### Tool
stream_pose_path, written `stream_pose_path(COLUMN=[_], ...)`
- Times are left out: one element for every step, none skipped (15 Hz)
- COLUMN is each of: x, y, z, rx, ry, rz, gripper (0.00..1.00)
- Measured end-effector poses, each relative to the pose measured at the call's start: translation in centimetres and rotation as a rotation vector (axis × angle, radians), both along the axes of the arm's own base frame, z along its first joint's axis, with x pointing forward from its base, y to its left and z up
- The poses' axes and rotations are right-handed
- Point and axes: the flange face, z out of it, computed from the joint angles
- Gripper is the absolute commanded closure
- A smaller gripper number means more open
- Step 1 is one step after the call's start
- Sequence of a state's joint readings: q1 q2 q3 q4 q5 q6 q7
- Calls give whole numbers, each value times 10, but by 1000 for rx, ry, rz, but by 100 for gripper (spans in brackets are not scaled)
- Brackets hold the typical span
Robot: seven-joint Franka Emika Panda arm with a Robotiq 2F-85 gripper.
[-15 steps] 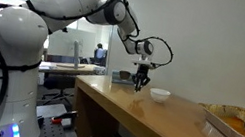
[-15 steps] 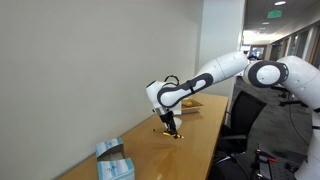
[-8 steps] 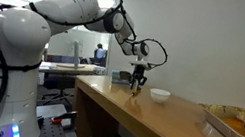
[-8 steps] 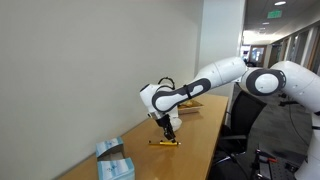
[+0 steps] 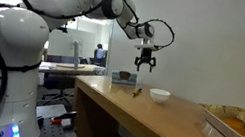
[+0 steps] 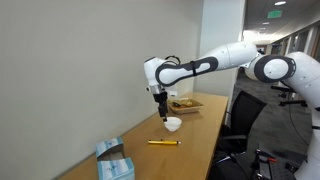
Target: Take the marker from the bowl and put it on the table
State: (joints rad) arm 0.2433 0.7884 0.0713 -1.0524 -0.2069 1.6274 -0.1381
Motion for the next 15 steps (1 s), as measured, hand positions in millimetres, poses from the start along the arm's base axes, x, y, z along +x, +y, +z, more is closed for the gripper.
stream_pose_path(x=[-1,-4,-9,-15,-23,-31,-40,-50,-61,-71,-81,-91,-100,-109,-117], y=[-5,-10,-15,-19,-22,-25,-28,-30,-32,-33,-35,-36,-37,-39,-41], z=[21,38,53,65,75,83,89,94,98,101,105,109,114,119,123], rx=[11,21,27,30,33,36,37,39,45,52,61,72,81,91,99], ry=[-39,-73,-98,-117,-130,-141,-146,-149,-151,-157,-163,-174,-191,-210,-226], rz=[-2,-4,-4,-5,-6,-7,-5,-4,-4,-2,-1,-1,0,1,1], gripper=[0,0,0,0,0,0,0,0,0,0,0,0,0,0,0])
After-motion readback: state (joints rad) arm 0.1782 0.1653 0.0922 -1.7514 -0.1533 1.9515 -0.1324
